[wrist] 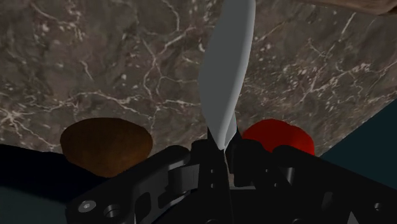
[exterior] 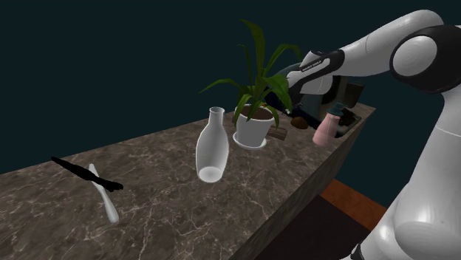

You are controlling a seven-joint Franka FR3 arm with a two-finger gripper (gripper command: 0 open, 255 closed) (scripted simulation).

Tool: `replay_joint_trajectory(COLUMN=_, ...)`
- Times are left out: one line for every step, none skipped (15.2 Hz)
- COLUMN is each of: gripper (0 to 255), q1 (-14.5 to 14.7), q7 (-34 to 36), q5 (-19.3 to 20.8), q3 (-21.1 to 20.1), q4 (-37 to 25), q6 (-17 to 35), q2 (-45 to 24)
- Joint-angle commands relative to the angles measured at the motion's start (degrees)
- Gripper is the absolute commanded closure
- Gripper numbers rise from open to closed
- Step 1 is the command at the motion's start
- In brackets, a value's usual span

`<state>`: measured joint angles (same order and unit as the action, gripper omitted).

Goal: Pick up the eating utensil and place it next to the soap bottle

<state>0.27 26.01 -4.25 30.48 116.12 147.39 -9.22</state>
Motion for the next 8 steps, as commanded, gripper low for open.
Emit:
replay_joint_trajectory(gripper=255, q1=-0.21, q7=-0.51, q5=-0.77, q3=-0.21, q4=0.77, q6=1.46, q2=-0.78)
replay_joint_trajectory(gripper=255, q1=-0.33, q7=-0.78, q5=-1.17, q3=-0.35, q4=1.09, q6=2.15, q2=-1.20)
replay_joint_trajectory(gripper=255, q1=-0.45, q7=-1.05, q5=-1.60, q3=-0.49, q4=1.40, q6=2.84, q2=-1.63)
replay_joint_trajectory(gripper=255, q1=-0.58, q7=-1.34, q5=-2.03, q3=-0.64, q4=1.70, q6=3.52, q2=-2.07)
replay_joint_trajectory(gripper=255, q1=-0.78, q7=-1.76, q5=-2.68, q3=-0.89, q4=2.10, q6=4.48, q2=-2.71)
replay_joint_trajectory(gripper=255, q1=-0.79, q7=-1.76, q5=-2.67, q3=-0.90, q4=2.10, q6=4.48, q2=-2.71)
replay_joint_trajectory(gripper=255, q1=-0.80, q7=-1.75, q5=-2.66, q3=-0.90, q4=2.11, q6=4.48, q2=-2.70)
replay_joint_trajectory(gripper=255, q1=-0.80, q7=-1.76, q5=-2.67, q3=-0.91, q4=2.10, q6=4.48, q2=-2.71)
